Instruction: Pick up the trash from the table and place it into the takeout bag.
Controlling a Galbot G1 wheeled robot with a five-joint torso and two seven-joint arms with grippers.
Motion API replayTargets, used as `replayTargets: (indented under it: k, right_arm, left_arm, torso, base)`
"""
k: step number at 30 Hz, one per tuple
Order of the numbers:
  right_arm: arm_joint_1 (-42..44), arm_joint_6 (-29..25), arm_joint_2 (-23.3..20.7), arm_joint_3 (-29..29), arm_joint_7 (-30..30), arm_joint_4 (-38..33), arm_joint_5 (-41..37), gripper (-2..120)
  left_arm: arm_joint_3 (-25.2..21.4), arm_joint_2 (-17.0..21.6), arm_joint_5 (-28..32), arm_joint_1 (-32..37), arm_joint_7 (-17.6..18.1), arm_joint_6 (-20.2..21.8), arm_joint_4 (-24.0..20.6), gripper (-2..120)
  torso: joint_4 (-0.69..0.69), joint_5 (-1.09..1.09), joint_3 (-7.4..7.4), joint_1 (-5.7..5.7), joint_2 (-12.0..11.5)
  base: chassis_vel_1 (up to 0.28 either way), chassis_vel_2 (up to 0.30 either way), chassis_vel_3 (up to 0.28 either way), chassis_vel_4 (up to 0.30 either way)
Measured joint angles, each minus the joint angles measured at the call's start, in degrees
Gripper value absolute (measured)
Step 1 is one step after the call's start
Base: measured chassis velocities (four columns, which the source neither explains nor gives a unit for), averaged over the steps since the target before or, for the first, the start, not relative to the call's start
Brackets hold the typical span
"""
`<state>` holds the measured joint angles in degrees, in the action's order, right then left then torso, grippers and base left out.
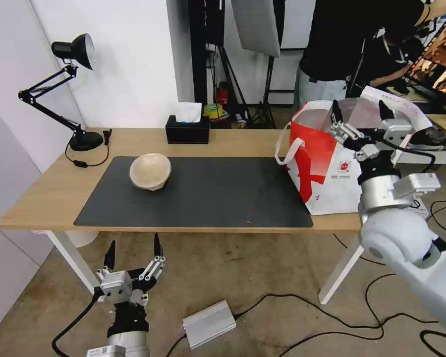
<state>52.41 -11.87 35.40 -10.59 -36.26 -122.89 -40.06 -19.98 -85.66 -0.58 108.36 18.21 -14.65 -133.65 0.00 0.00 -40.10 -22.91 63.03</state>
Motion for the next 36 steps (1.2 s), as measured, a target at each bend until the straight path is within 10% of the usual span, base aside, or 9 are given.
replayTargets:
  k: [36]
  right_arm:
    - [23.1,0.3,5.6,1.0,-2.9,-7.9,17.1,100]
  left_arm:
    - [0.0,-0.5,-0.6,1.0,0.0,-0.4,-1.0,100]
  torso:
    - [0.0,0.0,0.0,0.0,0.0]
  base:
    - [0.0,0.0,0.0,0.0]
